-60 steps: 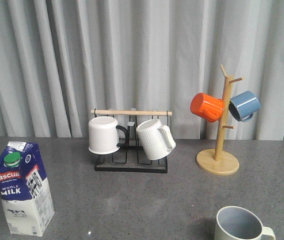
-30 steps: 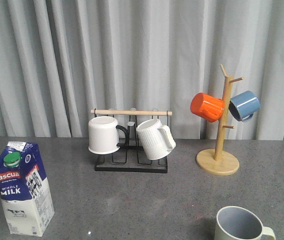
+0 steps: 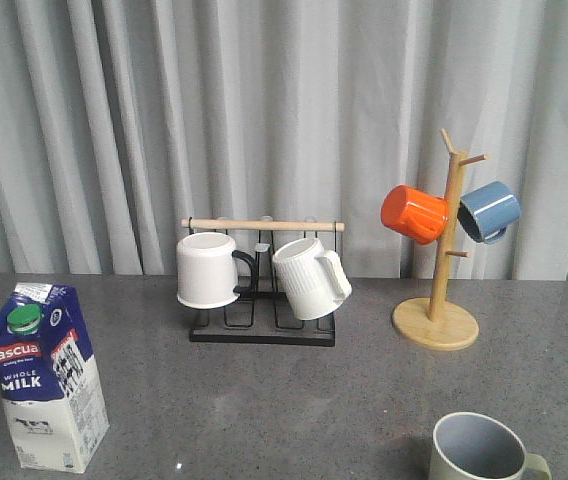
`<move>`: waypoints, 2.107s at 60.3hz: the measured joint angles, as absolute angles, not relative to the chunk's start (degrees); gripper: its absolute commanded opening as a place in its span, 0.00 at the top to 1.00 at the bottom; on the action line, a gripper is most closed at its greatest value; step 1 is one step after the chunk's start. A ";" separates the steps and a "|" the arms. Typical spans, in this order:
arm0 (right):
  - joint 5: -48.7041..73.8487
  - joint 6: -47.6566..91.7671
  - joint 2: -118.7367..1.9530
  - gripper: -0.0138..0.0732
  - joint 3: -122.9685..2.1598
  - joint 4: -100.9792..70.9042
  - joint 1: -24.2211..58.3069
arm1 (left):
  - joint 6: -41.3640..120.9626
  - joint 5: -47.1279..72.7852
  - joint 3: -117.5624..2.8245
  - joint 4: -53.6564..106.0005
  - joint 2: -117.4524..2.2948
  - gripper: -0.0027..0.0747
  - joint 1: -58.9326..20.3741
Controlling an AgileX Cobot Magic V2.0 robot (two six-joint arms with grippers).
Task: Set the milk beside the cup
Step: 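Lower the right gripper to the white HOME mug's handle, then grasp the white HOME mug with the right gripper and slide it toward the table center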
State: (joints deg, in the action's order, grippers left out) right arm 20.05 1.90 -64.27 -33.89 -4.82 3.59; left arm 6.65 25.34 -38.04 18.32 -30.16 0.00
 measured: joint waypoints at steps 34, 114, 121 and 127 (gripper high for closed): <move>3.97 3.78 -78.75 0.44 -33.89 -4.76 3.59 | 6.69 25.34 -38.04 18.32 -30.16 0.48 0.00; 11.84 6.01 -100.15 0.71 -59.65 -8.86 19.64 | 6.69 25.39 -38.04 18.32 -30.16 0.48 0.00; 13.51 6.01 -100.15 0.61 -59.84 -8.86 19.64 | 6.69 25.39 -38.04 18.32 -30.16 0.48 0.00; 15.47 6.01 -100.15 0.51 -60.36 -8.91 19.64 | 6.69 25.39 -38.04 18.32 -30.16 0.48 0.00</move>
State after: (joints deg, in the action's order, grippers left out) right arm 15.47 6.01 -100.15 -60.36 -8.91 19.64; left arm 6.69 25.39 -38.04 18.32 -30.16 0.00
